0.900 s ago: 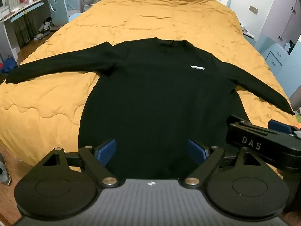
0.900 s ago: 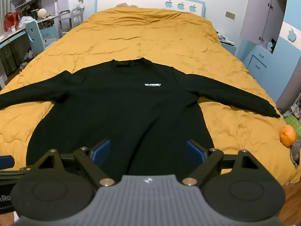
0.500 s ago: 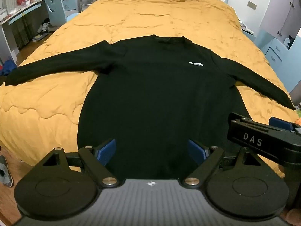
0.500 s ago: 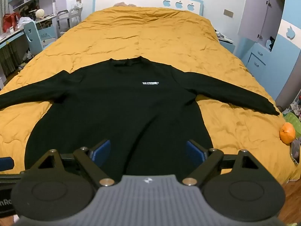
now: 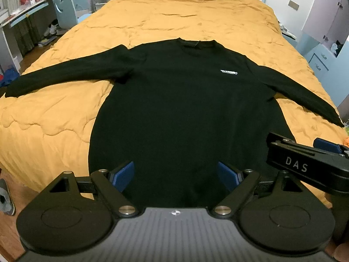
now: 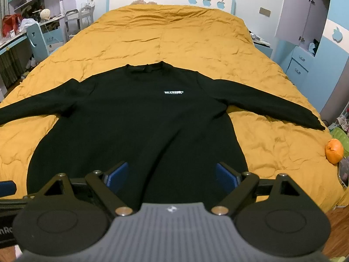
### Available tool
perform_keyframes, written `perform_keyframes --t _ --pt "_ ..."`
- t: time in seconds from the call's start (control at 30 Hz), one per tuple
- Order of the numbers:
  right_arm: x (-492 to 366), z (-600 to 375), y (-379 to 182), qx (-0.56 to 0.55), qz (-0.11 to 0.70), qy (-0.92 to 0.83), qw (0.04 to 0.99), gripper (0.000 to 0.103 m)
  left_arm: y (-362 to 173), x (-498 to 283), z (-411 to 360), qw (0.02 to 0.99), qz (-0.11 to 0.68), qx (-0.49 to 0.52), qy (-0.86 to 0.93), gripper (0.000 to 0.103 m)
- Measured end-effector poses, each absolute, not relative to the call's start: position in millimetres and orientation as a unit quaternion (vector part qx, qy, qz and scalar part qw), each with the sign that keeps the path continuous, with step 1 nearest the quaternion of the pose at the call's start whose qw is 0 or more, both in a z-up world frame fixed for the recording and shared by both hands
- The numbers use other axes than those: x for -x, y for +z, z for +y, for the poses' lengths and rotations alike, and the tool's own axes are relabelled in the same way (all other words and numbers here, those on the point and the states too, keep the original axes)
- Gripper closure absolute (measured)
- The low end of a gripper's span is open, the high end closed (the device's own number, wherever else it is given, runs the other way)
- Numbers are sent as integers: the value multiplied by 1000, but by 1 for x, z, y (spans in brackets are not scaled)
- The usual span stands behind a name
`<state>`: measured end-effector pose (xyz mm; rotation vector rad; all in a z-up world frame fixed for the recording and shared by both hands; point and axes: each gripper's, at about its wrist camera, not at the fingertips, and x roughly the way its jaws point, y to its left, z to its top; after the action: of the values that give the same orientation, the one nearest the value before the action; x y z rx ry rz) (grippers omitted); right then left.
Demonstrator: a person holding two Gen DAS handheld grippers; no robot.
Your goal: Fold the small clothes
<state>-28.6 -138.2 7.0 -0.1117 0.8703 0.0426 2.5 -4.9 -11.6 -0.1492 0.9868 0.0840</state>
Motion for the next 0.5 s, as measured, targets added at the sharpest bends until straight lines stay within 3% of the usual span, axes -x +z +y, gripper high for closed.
perform_keyframes --t 0.5 --pt "26 -136 2 57 428 19 902 20 -17 -5 -3 874 479 73 37 3"
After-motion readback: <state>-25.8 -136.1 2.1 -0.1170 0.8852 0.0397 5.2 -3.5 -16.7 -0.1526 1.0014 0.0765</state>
